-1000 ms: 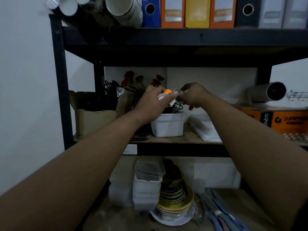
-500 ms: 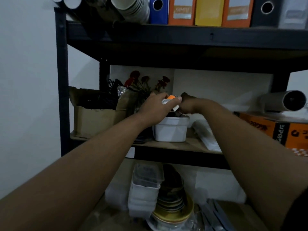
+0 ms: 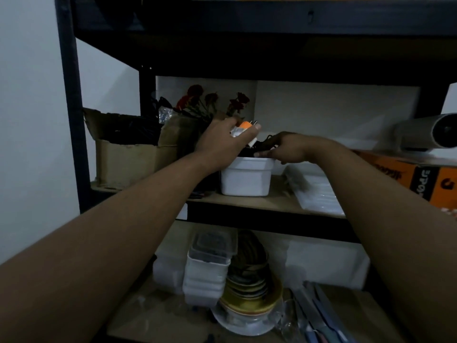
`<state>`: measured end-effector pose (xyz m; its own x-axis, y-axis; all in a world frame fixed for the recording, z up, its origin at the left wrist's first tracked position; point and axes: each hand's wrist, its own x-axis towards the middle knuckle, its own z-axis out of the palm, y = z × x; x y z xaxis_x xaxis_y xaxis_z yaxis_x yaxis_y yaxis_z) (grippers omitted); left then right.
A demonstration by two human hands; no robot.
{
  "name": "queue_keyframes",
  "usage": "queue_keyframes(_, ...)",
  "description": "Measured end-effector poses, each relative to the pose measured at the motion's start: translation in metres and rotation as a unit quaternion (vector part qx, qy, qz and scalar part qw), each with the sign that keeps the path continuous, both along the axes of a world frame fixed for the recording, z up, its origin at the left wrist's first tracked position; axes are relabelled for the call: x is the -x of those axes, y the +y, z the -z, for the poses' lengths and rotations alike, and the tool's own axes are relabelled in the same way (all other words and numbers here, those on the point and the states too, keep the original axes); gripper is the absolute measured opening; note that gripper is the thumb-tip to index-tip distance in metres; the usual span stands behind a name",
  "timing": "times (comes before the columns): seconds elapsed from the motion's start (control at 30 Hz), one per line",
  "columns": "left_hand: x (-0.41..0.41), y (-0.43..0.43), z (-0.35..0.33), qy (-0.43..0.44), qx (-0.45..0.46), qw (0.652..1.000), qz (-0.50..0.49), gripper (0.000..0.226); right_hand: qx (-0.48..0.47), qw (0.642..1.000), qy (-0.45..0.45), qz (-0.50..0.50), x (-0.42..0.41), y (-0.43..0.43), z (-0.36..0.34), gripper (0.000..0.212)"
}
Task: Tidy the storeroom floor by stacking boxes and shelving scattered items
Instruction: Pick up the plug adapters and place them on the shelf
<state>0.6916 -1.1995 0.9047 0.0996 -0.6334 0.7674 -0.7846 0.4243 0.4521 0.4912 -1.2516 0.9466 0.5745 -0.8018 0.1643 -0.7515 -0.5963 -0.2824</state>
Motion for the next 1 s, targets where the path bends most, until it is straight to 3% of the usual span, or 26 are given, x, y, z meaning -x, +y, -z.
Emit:
queue_keyframes(0.07, 0.0, 0.001, -0.001, -0.019, -0.007, 1.0, -0.022, 0.061, 0.077, 0.997, -0.027, -0.002, 0.0, -0.003, 0.002, 0.046)
queue_keyframes(0.13, 0.001, 0.002, 0.0, -0.022, 0.005, 0.999, -0.034, 0.059, 0.127, 0.971, -0.201, -0.019, -0.002, 0.0, 0.001, 0.039)
queue_keyframes(0.17, 0.001, 0.002, 0.0, -0.021, 0.017, 0.999, -0.032, 0.059, 0.096, 0.953, -0.285, -0.04, -0.003, 0.006, -0.001, 0.036)
queue_keyframes(0.23, 0.003, 0.001, 0.001, -0.032, 0.044, 0.998, -0.021, 0.061, -0.023, 0.938, -0.336, -0.089, -0.007, 0.018, -0.004, 0.039)
queue_keyframes(0.33, 0.006, -0.001, 0.001, -0.059, 0.069, 0.996, 0.01, 0.057, -0.057, 0.945, -0.3, -0.118, -0.012, 0.025, 0.002, 0.039)
queue_keyframes(0.43, 0.007, 0.003, 0.0, -0.061, 0.027, 0.996, 0.061, 0.075, -0.027, 0.946, -0.312, -0.082, -0.007, 0.022, 0.006, 0.048)
queue_keyframes(0.53, 0.007, 0.006, -0.005, 0.026, -0.026, 0.993, 0.108, 0.063, 0.003, 0.968, -0.243, -0.055, 0.009, 0.021, 0.006, 0.047)
queue_keyframes(0.67, 0.002, 0.008, -0.01, 0.163, -0.025, 0.971, 0.172, 0.042, -0.003, 0.986, -0.157, -0.053, 0.013, 0.025, 0.003, 0.037)
queue_keyframes(0.83, -0.012, 0.016, 0.0, 0.155, 0.024, 0.966, 0.204, 0.039, 0.088, 0.994, -0.048, -0.036, 0.006, 0.027, -0.01, 0.049)
queue_keyframes(1.0, -0.019, 0.018, 0.008, 0.123, 0.056, 0.972, 0.193, 0.035, 0.09, 0.995, 0.037, -0.038, 0.002, 0.029, -0.011, 0.053)
